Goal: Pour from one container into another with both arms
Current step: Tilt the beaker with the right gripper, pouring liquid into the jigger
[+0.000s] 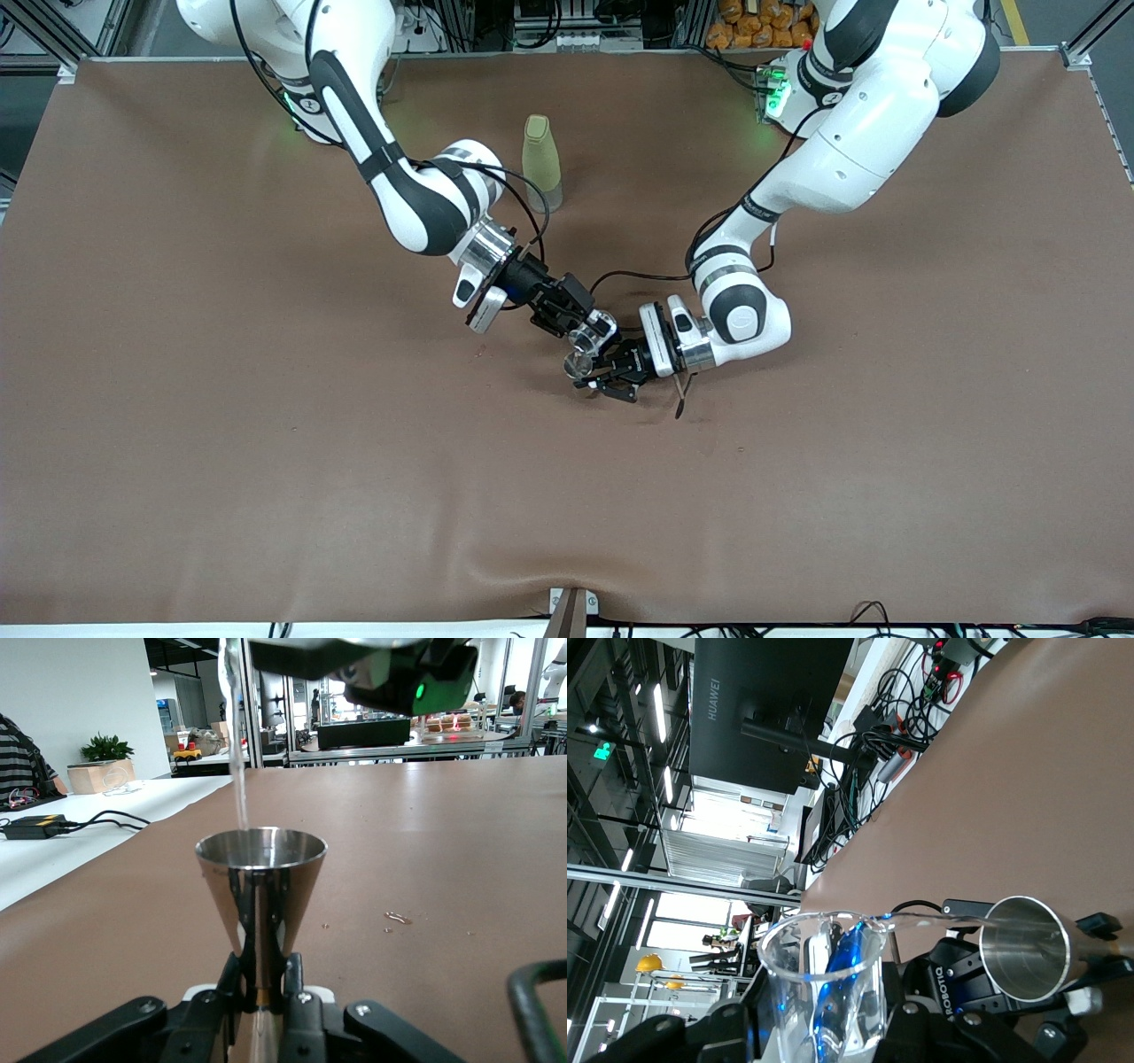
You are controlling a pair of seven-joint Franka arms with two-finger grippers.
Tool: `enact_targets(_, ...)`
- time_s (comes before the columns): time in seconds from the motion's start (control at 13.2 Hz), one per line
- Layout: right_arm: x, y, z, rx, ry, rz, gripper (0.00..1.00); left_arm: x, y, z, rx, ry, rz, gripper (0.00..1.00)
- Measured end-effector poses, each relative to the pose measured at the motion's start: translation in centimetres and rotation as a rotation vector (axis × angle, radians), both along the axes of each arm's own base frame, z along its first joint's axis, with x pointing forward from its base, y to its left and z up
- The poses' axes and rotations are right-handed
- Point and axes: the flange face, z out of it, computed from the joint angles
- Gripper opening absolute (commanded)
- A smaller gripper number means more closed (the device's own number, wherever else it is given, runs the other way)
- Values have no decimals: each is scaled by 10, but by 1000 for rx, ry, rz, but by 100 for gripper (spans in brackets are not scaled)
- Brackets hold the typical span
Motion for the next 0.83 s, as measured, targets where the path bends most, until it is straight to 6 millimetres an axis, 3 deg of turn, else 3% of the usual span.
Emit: enact_targets(0.83, -1, 0, -1, 54, 82, -39, 0, 0, -1, -1, 4, -2, -2, 0)
